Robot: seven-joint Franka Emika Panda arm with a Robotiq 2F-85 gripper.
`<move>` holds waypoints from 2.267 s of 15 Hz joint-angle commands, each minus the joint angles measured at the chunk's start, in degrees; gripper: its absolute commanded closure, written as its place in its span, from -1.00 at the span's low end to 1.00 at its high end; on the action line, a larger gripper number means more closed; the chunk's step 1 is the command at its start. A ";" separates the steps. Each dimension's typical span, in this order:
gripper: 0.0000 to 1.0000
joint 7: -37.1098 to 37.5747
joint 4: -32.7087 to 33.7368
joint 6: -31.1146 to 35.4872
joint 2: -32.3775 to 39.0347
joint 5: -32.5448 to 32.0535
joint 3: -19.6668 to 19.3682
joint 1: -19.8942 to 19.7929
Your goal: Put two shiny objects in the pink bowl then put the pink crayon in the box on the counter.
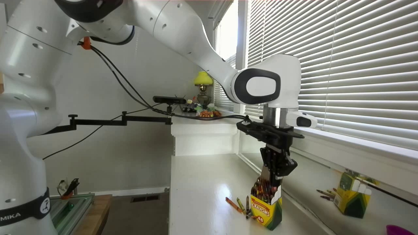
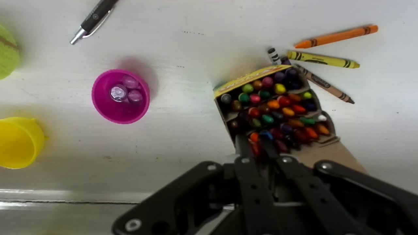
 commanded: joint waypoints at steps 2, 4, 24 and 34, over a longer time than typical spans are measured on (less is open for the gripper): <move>0.95 -0.58 1.29 1.03 1.95 -2.17 0.05 -0.24; 0.95 -0.85 1.46 1.29 2.04 -2.17 0.13 -0.26; -1.00 3.76 -13.26 -12.91 -19.55 -0.02 2.65 2.18; -1.00 6.73 -12.66 -11.27 -19.32 0.85 2.11 2.73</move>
